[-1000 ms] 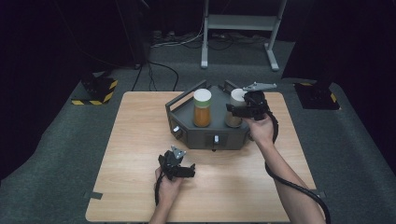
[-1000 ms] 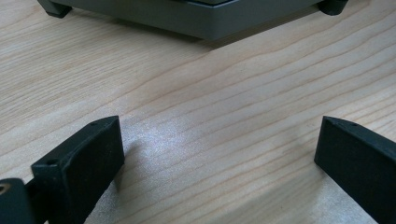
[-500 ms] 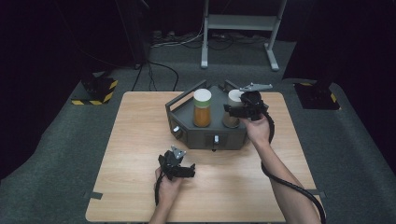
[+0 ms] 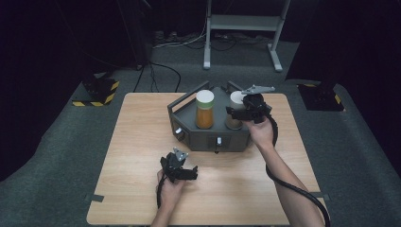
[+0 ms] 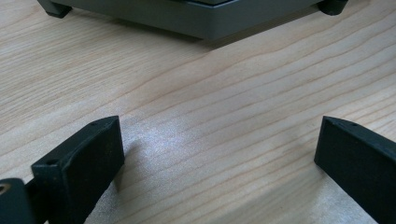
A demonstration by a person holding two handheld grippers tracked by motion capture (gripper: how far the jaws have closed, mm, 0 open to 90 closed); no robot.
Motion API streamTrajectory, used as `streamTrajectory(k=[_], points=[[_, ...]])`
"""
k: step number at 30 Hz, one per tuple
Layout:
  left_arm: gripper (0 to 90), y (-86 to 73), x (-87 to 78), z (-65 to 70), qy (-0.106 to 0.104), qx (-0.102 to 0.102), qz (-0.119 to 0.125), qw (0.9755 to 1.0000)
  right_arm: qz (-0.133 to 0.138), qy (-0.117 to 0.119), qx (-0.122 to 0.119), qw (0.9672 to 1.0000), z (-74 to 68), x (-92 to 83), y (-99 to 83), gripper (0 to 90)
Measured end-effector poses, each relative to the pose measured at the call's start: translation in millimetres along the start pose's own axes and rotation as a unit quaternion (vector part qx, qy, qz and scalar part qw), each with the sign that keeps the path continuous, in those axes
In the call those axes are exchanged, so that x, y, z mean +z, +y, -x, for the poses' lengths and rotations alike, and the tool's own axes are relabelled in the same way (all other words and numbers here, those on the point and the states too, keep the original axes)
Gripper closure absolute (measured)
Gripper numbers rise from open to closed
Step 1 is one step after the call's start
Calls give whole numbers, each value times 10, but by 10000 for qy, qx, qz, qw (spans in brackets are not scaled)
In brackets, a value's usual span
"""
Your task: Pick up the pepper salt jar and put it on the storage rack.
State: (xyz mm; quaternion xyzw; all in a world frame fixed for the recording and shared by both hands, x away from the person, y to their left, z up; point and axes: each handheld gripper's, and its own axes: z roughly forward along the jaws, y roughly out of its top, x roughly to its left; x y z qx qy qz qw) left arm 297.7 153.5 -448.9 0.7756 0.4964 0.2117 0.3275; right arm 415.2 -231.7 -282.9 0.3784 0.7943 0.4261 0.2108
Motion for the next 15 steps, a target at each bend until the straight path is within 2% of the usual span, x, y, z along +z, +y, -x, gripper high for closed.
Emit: streamTrajectory(k=[15], points=[[20, -1, -1, 1, 2, 0, 1, 10000, -8, 39, 27, 10000, 23, 3, 2, 336]])
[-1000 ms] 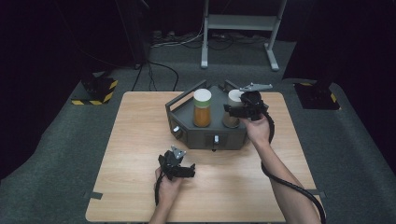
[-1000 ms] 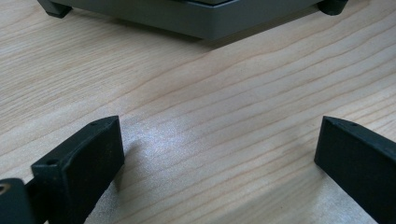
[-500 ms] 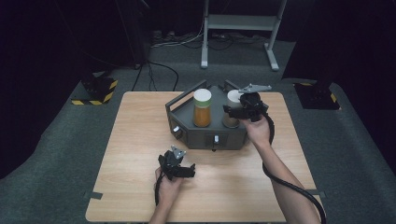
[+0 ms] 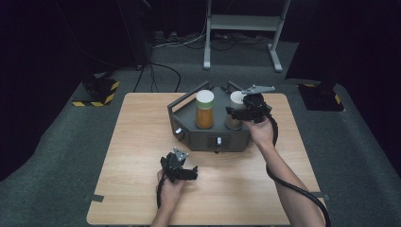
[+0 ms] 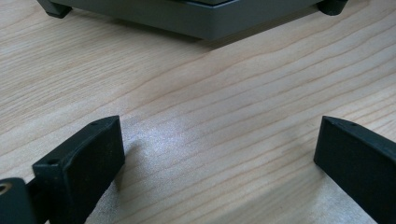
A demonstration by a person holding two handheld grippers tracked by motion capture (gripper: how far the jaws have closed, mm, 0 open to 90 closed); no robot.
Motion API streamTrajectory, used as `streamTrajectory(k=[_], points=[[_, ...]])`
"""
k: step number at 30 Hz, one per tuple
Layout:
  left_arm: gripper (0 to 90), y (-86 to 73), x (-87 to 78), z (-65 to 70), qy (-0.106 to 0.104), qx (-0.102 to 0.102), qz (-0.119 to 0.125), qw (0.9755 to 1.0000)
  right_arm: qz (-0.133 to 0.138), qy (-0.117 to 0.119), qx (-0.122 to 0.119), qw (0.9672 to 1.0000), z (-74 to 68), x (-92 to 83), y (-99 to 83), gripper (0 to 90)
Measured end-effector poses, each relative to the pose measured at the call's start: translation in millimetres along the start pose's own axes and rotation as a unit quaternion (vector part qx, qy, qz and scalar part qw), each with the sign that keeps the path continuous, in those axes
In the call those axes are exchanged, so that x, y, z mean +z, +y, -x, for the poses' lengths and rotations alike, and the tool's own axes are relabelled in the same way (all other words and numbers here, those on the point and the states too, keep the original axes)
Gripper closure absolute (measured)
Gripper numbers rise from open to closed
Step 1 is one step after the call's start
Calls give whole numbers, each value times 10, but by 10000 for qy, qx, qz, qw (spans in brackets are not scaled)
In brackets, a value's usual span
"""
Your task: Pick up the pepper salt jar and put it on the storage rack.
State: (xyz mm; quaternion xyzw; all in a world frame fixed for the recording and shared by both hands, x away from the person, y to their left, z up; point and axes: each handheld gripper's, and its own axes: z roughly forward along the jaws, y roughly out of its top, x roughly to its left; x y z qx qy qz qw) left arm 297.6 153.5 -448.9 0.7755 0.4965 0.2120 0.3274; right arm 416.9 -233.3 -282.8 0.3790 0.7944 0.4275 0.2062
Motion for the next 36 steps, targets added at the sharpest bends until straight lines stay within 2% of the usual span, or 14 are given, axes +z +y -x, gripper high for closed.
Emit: streamTrajectory(k=[8, 10, 13, 16, 21, 36], points=[[20, 0, 0, 0, -4, -9, -1, 10000, -16, 45, 31, 10000, 25, 0, 3, 324], [19, 0, 0, 0, 0, -1, 1, 10000, -56, 63, 90, 9999, 41, 8, 7, 274], [20, -1, 0, 0, -1, -1, 2, 10000, 42, 67, 178, 9998, 69, -6, -46, 162], [20, -1, 0, 0, -5, -9, 1, 10000, 80, 149, 307, 9994, 133, -20, -94, 110], [20, 0, 0, 0, 0, 1, 1, 10000, 156, 249, 306, 9991, 211, -61, -190, 82], [22, -1, -1, -1, -9, -2, 2, 10000, 234, 371, 272, 9987, 291, -179, -347, 77]])
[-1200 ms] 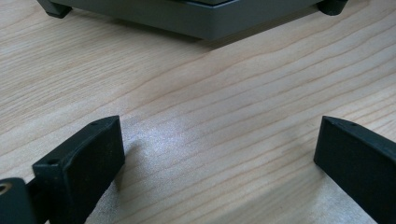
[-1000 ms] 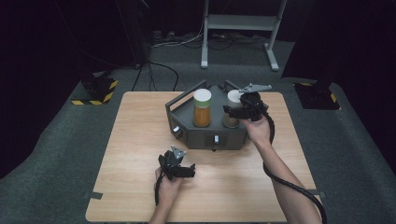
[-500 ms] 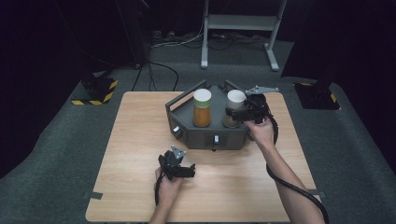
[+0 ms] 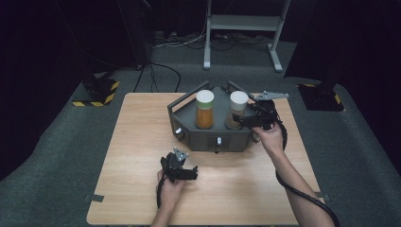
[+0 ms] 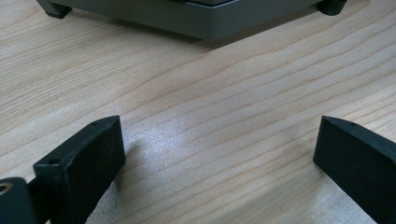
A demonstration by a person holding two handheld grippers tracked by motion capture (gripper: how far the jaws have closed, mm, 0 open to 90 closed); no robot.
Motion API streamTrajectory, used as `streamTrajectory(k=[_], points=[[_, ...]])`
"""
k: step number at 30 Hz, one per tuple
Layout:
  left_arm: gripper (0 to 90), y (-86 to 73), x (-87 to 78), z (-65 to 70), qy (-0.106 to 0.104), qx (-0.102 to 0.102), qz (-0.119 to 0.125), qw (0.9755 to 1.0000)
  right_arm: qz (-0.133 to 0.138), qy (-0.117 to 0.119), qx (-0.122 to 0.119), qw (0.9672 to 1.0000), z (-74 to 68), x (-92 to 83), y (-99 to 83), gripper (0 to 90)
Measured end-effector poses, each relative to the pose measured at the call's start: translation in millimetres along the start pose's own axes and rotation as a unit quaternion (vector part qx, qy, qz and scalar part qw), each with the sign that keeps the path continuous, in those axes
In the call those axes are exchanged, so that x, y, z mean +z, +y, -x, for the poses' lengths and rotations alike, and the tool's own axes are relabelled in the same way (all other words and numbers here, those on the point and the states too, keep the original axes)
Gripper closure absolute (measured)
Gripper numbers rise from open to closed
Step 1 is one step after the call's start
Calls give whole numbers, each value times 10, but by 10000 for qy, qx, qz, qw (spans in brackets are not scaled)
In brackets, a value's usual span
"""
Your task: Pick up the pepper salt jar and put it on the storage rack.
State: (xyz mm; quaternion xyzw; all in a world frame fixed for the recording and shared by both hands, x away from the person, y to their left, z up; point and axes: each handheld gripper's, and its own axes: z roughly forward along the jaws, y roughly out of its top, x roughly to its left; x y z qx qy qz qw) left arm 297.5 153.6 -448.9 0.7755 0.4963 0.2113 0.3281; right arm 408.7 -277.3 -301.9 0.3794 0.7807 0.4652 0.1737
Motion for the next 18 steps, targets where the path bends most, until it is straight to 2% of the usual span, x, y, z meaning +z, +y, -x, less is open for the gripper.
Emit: streamTrajectory(k=[18], points=[[22, -1, 0, 0, -1, -4, 2, 10000, 23, -12, -40, 10000, 18, -129, -100, 81]])
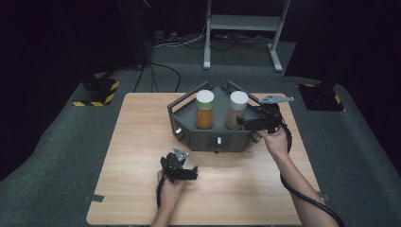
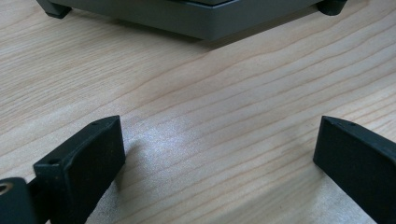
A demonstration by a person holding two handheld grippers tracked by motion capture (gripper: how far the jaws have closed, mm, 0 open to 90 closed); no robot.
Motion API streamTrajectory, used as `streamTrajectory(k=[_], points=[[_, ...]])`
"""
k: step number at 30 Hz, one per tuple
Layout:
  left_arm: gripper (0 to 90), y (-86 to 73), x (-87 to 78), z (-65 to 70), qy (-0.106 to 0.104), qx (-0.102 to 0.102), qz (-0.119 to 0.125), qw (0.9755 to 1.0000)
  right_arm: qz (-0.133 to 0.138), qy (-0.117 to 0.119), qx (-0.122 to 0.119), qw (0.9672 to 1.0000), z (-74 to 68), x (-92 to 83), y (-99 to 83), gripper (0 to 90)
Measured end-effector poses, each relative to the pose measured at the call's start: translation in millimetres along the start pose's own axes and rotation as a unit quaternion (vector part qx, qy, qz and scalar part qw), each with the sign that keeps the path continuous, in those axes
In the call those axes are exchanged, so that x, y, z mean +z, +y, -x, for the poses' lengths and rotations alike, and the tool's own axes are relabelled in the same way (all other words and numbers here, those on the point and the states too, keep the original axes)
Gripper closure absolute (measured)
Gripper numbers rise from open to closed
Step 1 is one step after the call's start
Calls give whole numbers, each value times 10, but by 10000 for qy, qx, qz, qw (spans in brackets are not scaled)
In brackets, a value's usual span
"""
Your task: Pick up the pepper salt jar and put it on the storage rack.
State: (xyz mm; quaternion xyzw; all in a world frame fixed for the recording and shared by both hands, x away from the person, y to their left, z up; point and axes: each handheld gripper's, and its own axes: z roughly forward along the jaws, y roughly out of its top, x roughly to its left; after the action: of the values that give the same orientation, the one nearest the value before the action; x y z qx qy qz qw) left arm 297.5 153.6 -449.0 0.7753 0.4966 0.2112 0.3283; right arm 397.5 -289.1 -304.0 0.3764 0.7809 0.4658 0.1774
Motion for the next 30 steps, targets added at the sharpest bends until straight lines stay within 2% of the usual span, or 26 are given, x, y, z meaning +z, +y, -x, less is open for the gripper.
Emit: streamTrajectory(k=[10, 30], points=[[22, 0, 0, 0, 1, 2, 0, 10000, 16, -20, -14, 10000, -7, -55, -64, 83], [22, 0, 0, 0, 1, 3, 0, 10000, 30, -84, 38, 10000, 69, -206, -232, 84]])
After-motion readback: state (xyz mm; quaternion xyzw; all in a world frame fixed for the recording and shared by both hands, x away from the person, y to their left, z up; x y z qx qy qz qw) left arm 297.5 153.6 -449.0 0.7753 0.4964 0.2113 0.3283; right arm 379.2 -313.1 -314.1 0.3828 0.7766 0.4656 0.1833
